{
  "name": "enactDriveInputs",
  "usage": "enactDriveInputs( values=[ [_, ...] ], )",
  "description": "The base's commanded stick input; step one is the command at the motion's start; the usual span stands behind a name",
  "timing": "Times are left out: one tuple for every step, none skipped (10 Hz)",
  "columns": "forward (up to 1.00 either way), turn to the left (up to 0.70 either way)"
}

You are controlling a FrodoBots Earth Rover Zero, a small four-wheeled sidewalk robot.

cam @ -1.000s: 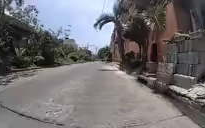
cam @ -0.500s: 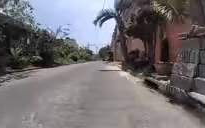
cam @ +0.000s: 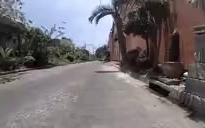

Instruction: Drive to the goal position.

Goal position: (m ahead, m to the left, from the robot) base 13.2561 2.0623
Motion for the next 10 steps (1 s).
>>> enactDriveInputs(
  values=[
    [1.00,0.00],
    [1.00,0.00],
    [1.00,0.00],
    [1.00,0.00],
    [1.00,0.00],
    [1.00,0.00],
    [1.00,0.03],
    [1.00,0.22],
    [1.00,0.22],
    [1.00,0.03]
  ],
)
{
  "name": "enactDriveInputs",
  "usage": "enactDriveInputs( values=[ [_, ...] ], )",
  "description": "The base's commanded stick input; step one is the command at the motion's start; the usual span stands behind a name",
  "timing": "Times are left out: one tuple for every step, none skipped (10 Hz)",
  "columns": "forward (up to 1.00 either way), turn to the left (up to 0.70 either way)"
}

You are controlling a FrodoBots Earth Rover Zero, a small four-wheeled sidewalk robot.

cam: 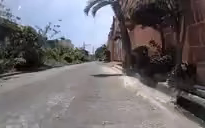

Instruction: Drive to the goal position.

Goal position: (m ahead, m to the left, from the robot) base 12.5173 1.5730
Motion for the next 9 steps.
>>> enactDriveInputs(
  values=[
    [1.00,0.00],
    [1.00,0.00],
    [1.00,0.00],
    [1.00,0.00],
    [1.00,0.00],
    [1.00,0.00],
    [1.00,0.00],
    [1.00,0.00],
    [1.00,0.00]
  ],
)
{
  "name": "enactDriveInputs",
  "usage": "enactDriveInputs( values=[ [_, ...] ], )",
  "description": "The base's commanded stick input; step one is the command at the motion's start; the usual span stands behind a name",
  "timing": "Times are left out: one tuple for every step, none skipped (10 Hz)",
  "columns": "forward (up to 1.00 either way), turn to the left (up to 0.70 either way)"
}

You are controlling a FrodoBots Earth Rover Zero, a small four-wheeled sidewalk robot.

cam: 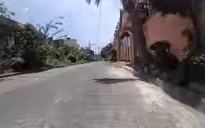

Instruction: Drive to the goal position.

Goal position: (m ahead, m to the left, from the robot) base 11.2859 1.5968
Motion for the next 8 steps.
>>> enactDriveInputs(
  values=[
    [1.00,-0.28],
    [1.00,-0.37],
    [1.00,-0.28],
    [1.00,-0.06],
    [1.00,0.00],
    [1.00,0.00],
    [1.00,0.00],
    [1.00,0.00]
  ],
)
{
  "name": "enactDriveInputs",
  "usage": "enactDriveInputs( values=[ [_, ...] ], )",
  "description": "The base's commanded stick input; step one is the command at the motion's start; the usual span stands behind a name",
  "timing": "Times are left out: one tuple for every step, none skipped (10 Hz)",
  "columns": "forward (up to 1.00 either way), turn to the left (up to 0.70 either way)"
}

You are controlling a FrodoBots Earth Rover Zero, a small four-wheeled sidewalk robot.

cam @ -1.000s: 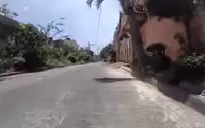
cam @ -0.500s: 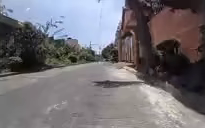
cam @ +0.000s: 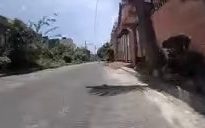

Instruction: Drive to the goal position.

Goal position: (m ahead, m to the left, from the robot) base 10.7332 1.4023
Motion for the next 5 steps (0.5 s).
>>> enactDriveInputs(
  values=[
    [1.00,0.00],
    [1.00,0.00],
    [1.00,0.00],
    [1.00,0.00],
    [1.00,0.00]
  ],
)
